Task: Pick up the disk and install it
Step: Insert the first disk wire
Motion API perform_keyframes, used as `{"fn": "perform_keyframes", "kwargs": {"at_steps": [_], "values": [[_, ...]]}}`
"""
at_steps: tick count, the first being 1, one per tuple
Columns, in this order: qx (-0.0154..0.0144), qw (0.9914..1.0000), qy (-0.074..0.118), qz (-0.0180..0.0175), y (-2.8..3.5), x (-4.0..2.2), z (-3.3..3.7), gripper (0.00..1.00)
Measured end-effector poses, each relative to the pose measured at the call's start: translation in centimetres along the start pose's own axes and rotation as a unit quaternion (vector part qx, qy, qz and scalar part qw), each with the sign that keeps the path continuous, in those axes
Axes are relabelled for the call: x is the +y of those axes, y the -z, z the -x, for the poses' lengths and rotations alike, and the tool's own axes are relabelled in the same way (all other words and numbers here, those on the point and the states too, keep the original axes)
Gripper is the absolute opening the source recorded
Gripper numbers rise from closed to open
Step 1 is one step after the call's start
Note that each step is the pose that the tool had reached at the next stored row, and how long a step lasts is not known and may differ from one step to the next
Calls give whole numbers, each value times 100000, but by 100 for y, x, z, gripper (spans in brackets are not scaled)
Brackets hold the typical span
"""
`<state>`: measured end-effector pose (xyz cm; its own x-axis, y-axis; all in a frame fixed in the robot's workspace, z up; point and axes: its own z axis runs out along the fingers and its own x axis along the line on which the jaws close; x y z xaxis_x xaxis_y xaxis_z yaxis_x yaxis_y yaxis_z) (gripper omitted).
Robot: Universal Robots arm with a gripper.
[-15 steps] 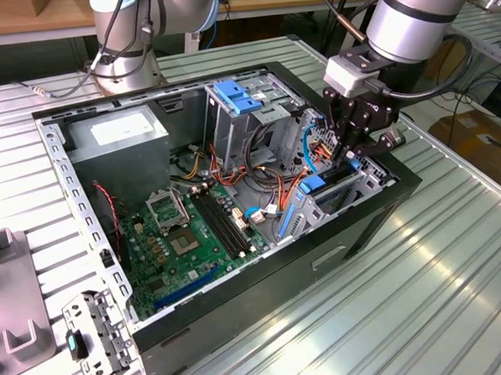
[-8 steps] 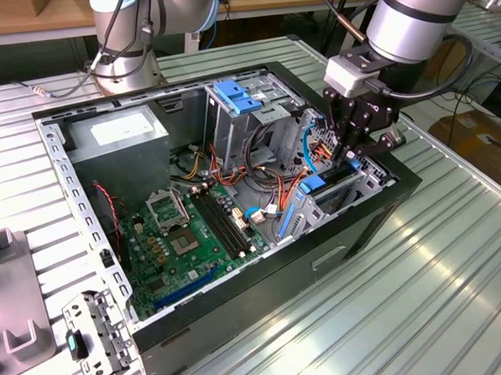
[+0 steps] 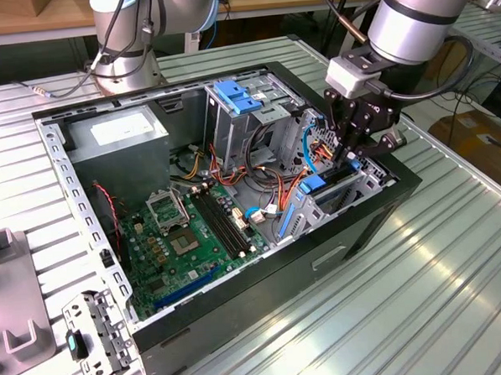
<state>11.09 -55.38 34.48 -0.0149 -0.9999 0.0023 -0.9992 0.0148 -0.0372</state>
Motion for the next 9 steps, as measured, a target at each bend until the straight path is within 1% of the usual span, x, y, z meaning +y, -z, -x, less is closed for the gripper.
{"fn": "perform_keyframes", "kwargs": {"at_steps": [3,7,9], "values": [[-1,100000,2,0,0,-1,0,17],[-6,100000,1,-1,28,-2,0,17],[-12,100000,3,-1,30,-2,0,17]]}}
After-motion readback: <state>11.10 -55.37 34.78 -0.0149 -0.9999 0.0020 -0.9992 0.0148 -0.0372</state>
